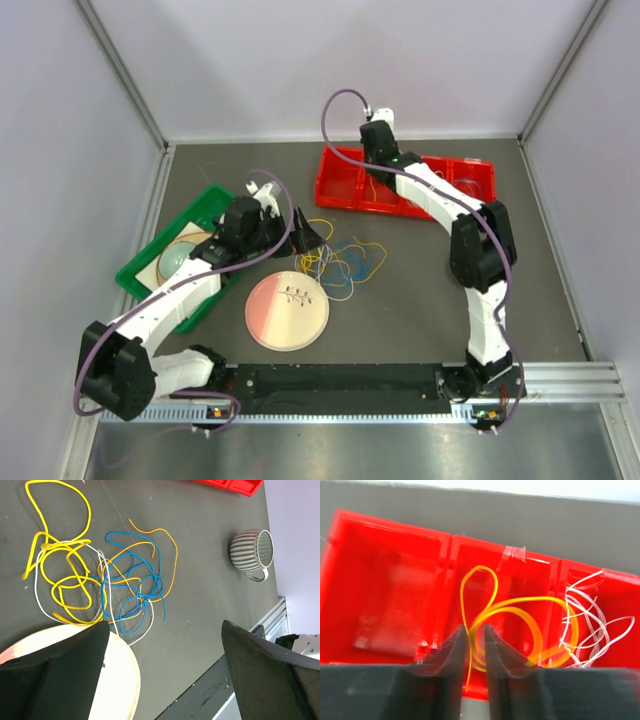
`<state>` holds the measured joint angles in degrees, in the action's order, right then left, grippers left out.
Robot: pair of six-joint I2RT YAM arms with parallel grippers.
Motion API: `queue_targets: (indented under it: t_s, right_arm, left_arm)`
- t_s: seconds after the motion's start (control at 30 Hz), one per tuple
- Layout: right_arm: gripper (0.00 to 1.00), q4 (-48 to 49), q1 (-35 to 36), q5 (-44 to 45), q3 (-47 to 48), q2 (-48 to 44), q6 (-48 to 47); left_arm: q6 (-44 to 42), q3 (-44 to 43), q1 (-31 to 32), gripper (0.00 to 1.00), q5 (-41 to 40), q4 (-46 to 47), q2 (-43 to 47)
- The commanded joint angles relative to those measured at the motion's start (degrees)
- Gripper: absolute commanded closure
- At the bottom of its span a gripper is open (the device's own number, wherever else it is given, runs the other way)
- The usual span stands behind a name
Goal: Untangle the cables
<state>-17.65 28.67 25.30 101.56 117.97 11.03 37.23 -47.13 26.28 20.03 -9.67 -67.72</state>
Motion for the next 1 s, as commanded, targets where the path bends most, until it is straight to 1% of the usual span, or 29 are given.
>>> queue_targets:
  t_s: [0.0, 0.07, 0.13, 0.2, 0.3, 0.4, 0.5, 0.6, 0.67, 0.73, 0.77, 0.8, 0.83, 0.97]
  right_arm:
    - [0.62, -3.0, -0.6, -1.9, 6.8, 3.5, -1.0]
    - [0.46, -4.1, -0.7, -3.0, 8.4, 3.5, -0.5]
    - [0.43, -4.1, -0.8, -3.5, 7.8, 2.5, 0.0]
    - [0.42, -4.1, -0.7, -3.5, 7.3, 0.7, 0.3]
    - [0.47, -4.1, -0.7, -5.1, 5.1, -3.3, 1.5]
    - [0.48, -3.1, -0.7, -9.6, 0.9, -6.4, 3.9]
    - [0.47, -1.9, -0.5, -12.3, -4.0, -9.8, 6.7]
    - [0.44, -0.6, -0.2, -13.5, -9.3, -13.1, 9.2]
    - [0.41, 0.9, -0.2, -14.5, -13.6, -15.8, 10.7]
    - [0.4, 1.6, 0.2, -15.1, -17.3, -17.7, 11.6]
    - [0.4, 2.1, 0.2, -15.2, -18.4, -19.2, 11.8]
    - [0.4, 2.3, 0.3, -15.2, -20.2, -19.7, 12.0]
    - [0.39, 2.4, 0.3, -15.3, -21.1, -20.2, 12.4]
    - [0.39, 2.6, 0.2, -15.5, -25.3, -23.3, 13.3]
  left_arm:
    - [-1.4, 0.2, -0.3, 0.01, -0.3, 0.3, 2.3]
    - [-1.4, 0.2, -0.4, 0.01, -0.4, 0.4, 2.3]
    - [-1.4, 0.0, -0.3, 0.01, -0.3, 0.4, 2.1]
    - [-1.3, -0.1, -0.4, 0.01, -0.4, 0.4, 1.6]
    - [-1.1, -0.3, -0.3, 0.01, -0.4, 0.4, 1.0]
    - [-1.0, -0.2, -0.4, 0.01, -1.0, 0.4, 0.9]
    - [-1.5, -0.3, -0.3, 0.01, -2.7, 0.1, 0.1]
    - [-2.3, -1.4, -0.1, 0.01, -4.4, -2.5, -2.3]
    - [-4.1, -2.0, 0.9, 0.04, -4.2, -2.5, -5.0]
    - [-5.8, -4.5, 2.5, 0.04, -6.7, -4.9, -8.7]
    - [-5.9, -7.0, 4.3, 0.04, -10.3, -6.0, -10.0]
    - [-6.0, -8.1, 4.9, 0.02, -11.8, -7.8, -11.4]
    - [-5.9, -8.9, 5.4, 0.02, -12.8, -8.0, -13.8]
    - [-5.9, -12.0, 6.1, 0.02, -18.0, -7.4, -18.6]
